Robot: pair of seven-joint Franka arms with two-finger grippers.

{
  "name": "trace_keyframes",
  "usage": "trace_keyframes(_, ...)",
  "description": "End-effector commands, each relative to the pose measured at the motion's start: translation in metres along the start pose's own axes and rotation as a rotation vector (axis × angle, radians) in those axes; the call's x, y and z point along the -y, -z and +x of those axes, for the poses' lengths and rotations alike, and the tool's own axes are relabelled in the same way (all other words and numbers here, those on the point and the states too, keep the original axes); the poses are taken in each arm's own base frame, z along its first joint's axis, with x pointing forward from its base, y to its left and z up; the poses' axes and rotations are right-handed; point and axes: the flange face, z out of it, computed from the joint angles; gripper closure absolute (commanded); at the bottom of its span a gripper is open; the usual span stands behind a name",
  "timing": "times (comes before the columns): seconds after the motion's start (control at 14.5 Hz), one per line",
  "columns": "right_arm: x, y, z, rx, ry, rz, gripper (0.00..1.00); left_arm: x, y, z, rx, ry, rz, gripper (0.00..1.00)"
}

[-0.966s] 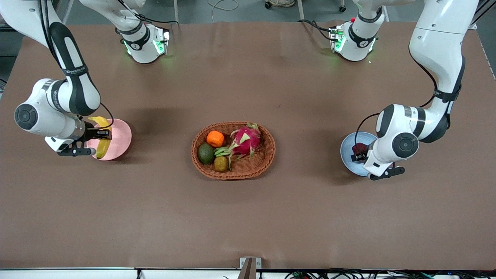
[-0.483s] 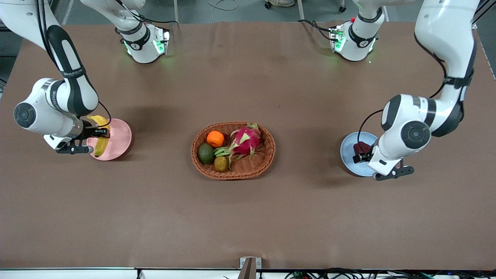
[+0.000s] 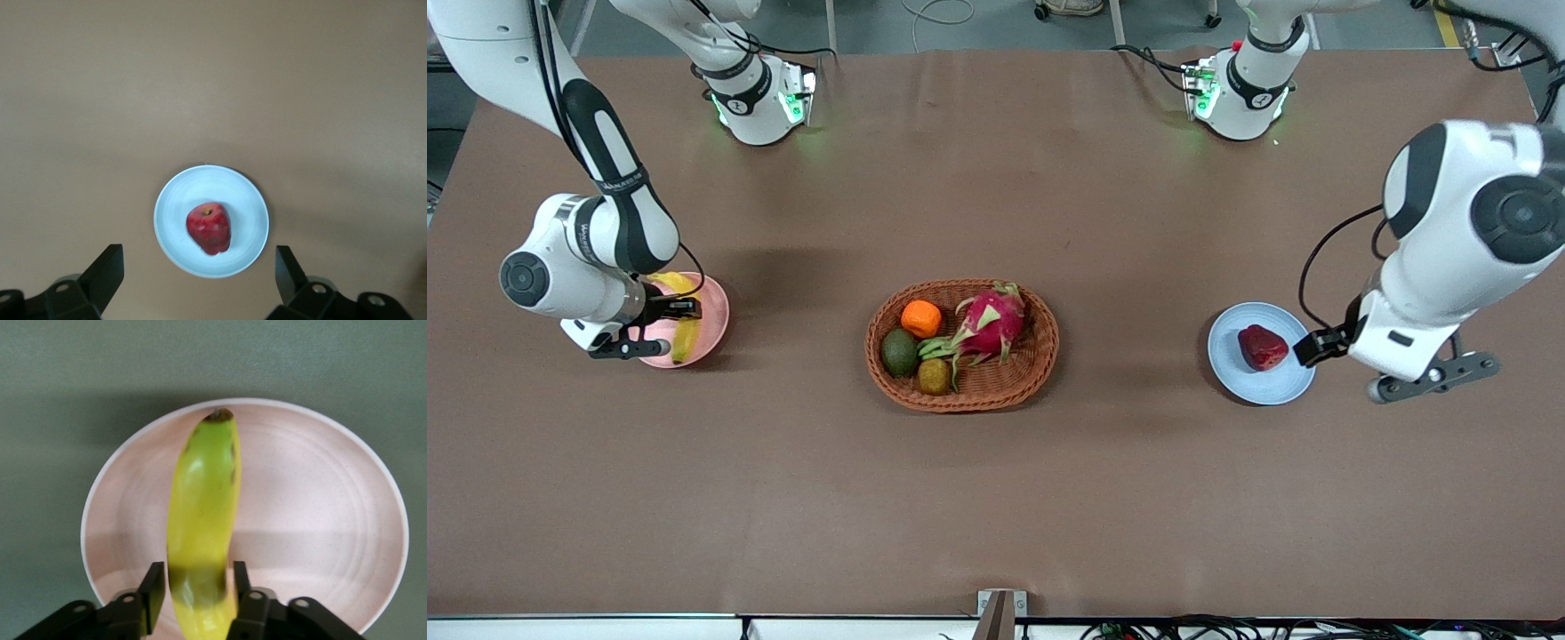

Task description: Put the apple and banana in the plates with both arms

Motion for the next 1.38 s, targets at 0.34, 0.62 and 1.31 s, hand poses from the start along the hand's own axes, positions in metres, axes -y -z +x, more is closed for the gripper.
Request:
trace_keyframes(0.34, -0.006, 0.237, 0.031, -0.052, -0.018, 0.013, 0.00, 0.040, 0.131, -0.062, -0.035, -0.205, -0.027, 0.00)
trace_keyframes(0.62, 0.011, 0.365, 0.014, -0.102, -0.138, 0.005, 0.00, 0.052, 0.157, -0.073, 0.005, -0.215, -0.044, 0.00)
trace_keyframes(1.31, 0.021, 0.438, -0.048, -0.309, -0.153, -0.002, 0.00, 0.089, 0.148, -0.084, 0.072, -0.259, -0.151, 0.00)
